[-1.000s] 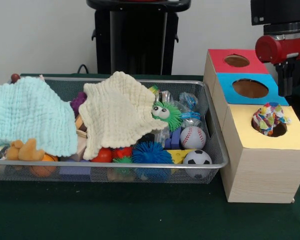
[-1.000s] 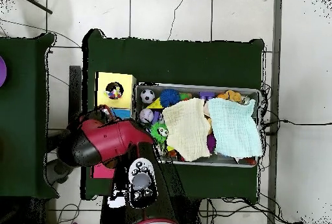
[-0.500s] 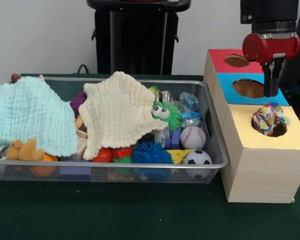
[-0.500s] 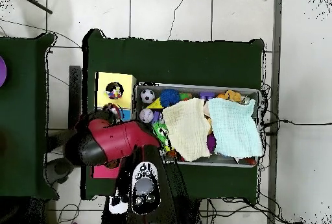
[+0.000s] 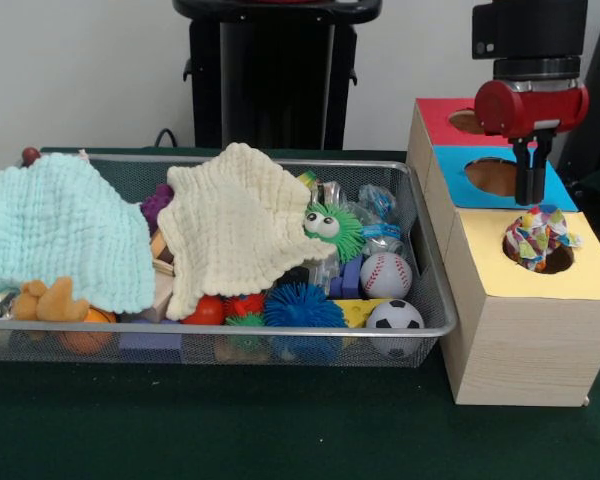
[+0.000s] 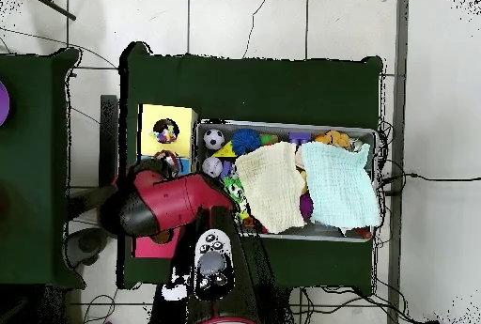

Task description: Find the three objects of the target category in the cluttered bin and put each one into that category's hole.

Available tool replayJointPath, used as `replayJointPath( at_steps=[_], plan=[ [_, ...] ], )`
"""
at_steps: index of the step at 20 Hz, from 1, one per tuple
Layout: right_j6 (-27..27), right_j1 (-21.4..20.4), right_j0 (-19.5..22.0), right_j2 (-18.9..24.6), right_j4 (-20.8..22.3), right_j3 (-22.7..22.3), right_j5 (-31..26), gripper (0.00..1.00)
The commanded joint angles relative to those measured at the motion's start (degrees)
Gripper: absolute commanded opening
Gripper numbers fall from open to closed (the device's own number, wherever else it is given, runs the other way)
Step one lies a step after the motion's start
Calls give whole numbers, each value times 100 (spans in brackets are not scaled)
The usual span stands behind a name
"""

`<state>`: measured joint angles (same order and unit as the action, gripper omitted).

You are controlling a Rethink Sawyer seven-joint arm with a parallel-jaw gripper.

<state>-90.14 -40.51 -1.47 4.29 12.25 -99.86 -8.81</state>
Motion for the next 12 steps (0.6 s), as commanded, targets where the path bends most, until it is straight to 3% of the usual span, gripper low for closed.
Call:
replayJointPath(
  at_steps=[1,12],
  plan=[
    [-721,426,193,166,48,251,111,0],
    [-907,475,117,35,-35,340,361,0]
  ],
)
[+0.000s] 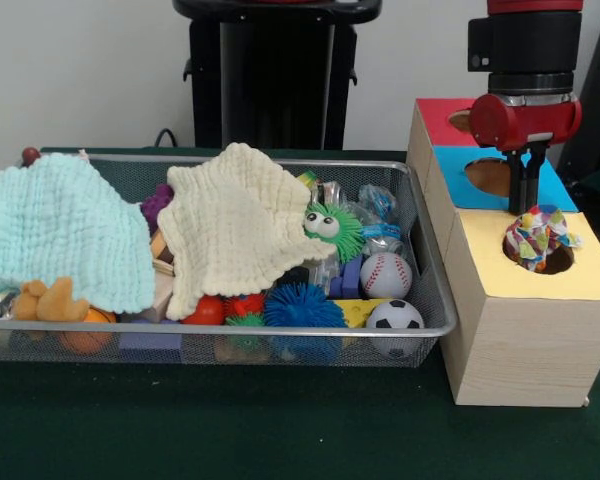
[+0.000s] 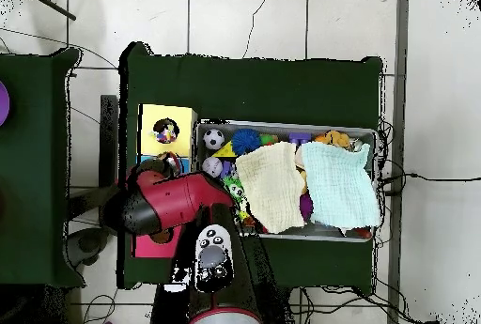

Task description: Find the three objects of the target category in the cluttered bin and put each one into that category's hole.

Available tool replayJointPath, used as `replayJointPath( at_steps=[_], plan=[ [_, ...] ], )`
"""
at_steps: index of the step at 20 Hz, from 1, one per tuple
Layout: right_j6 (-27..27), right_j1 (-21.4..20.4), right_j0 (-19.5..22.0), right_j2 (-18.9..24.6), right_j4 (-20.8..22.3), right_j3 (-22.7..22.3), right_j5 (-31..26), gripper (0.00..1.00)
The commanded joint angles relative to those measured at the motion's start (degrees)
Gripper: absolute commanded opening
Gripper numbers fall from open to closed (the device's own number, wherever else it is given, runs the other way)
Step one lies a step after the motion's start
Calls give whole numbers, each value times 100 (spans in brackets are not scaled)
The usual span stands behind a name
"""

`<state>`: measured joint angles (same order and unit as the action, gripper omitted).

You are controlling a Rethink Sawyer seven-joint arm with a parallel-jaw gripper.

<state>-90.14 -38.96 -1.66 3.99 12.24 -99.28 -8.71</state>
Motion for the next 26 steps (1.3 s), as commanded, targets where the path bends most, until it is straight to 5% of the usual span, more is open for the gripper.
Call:
replayJointPath(
  at_steps=[1,26],
  plan=[
    [-931,304,155,98,-29,269,459,0],
    [-1158,55,77,-68,-365,364,1271,0]
  ],
)
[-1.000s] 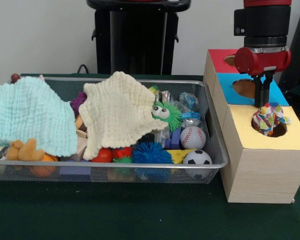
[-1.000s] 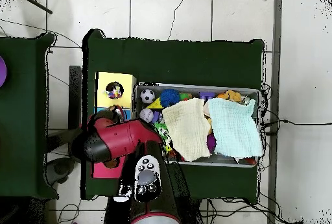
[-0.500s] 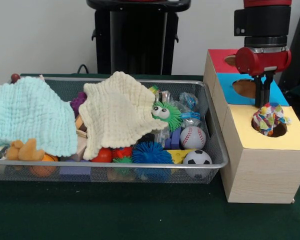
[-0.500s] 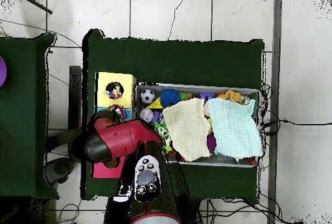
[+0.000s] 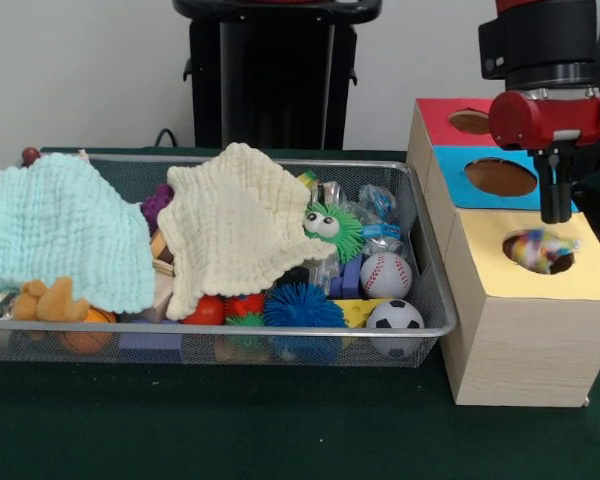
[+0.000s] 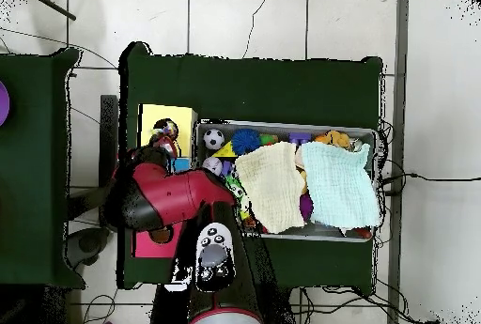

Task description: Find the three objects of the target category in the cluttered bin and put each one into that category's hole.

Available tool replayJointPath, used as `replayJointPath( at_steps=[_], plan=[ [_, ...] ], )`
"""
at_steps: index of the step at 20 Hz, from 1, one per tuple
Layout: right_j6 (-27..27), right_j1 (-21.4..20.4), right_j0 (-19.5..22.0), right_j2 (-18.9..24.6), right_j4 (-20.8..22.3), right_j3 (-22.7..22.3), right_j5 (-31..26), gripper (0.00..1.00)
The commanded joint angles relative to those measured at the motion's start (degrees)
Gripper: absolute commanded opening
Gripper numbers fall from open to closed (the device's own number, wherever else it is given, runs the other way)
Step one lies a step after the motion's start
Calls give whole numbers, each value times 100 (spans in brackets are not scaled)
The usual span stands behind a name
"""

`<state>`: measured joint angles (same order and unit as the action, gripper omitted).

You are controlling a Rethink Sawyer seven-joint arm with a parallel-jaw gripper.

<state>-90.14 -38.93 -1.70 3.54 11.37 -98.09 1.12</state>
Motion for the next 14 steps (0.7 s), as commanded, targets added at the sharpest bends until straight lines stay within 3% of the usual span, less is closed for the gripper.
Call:
replayJointPath(
  at_steps=[1,8,14],
  plan=[
    [-1127,88,56,-61,-303,261,292,0],
    [-853,371,-110,-459,-367,446,-207,0],
    [-647,215,-94,-484,-277,358,-775,0]
  ],
)
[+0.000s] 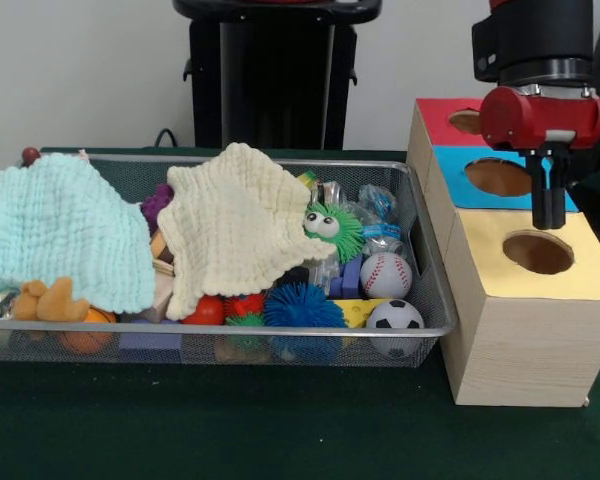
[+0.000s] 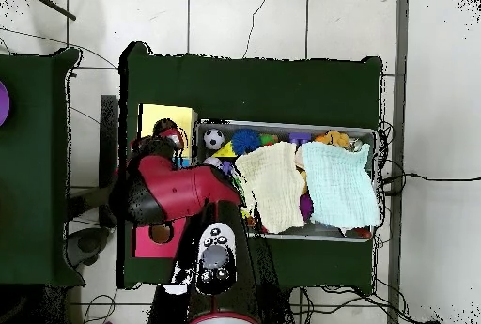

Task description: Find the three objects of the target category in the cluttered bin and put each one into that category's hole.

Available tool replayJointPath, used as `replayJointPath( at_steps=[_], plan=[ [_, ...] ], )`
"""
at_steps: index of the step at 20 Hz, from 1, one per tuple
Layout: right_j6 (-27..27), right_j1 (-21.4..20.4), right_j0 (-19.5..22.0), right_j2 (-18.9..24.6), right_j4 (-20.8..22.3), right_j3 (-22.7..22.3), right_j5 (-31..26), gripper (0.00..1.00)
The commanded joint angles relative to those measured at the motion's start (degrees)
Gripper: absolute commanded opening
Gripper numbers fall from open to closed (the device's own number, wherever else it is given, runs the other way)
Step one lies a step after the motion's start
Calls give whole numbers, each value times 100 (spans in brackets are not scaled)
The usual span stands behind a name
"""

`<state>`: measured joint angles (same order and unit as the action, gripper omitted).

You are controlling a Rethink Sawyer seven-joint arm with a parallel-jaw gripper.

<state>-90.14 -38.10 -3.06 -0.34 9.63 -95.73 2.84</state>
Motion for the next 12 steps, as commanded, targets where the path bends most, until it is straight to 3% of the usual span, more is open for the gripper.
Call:
replayJointPath(
  at_steps=[1,7,12],
  plan=[
    [-606,106,56,-98,-71,105,-1003,0],
    [-339,-156,151,-178,182,-40,-1321,0],
    [44,-701,721,236,442,-483,-1506,0]
  ],
)
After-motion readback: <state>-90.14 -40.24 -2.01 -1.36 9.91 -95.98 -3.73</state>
